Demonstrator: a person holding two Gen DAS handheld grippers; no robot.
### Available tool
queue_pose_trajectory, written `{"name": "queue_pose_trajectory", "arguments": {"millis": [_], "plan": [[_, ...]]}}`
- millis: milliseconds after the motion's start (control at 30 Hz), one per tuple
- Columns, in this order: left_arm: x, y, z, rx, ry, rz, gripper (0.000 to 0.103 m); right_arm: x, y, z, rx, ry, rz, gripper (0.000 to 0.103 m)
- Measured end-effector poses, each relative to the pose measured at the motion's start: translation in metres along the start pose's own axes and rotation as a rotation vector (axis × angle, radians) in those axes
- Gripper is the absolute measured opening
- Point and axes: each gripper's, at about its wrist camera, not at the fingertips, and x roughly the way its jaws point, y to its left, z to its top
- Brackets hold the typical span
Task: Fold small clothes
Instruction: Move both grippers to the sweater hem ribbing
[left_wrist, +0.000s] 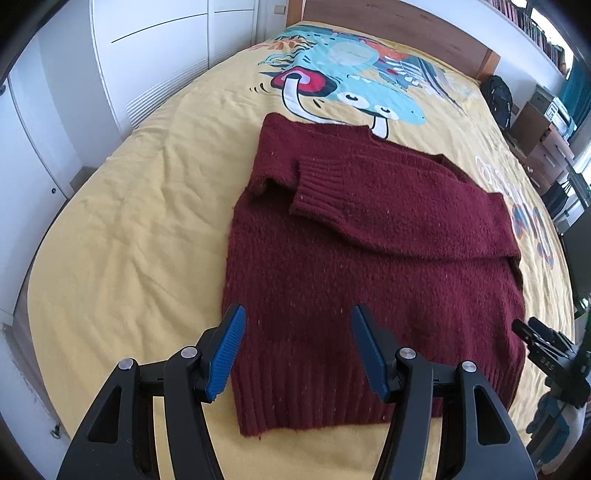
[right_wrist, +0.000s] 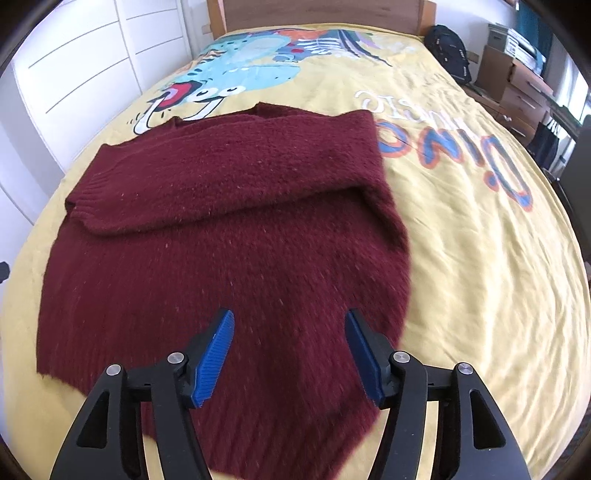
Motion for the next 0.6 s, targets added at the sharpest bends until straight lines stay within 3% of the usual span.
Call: {"name": "queue_pose_trajectory", "arguments": {"millis": [200,333,600], "plan": [[0.0,-0.002,-0.013,-0.011,0.026,0.015,0.054,-0.011,-0.015,-0.022,0.022,0.013,0.013,0.07],[-0.001,0.002,-0.019,-0.031,0.036,0.041,0.067,-0.016,-0.027,-0.036,0.036,0.019,0.023,0.074],[0.003,0.009,-0.026,-0.092,0.07,0.07,0.068,-0.008,-0.052,-0.061,0.099,0.084,0.073,0.078]]}}
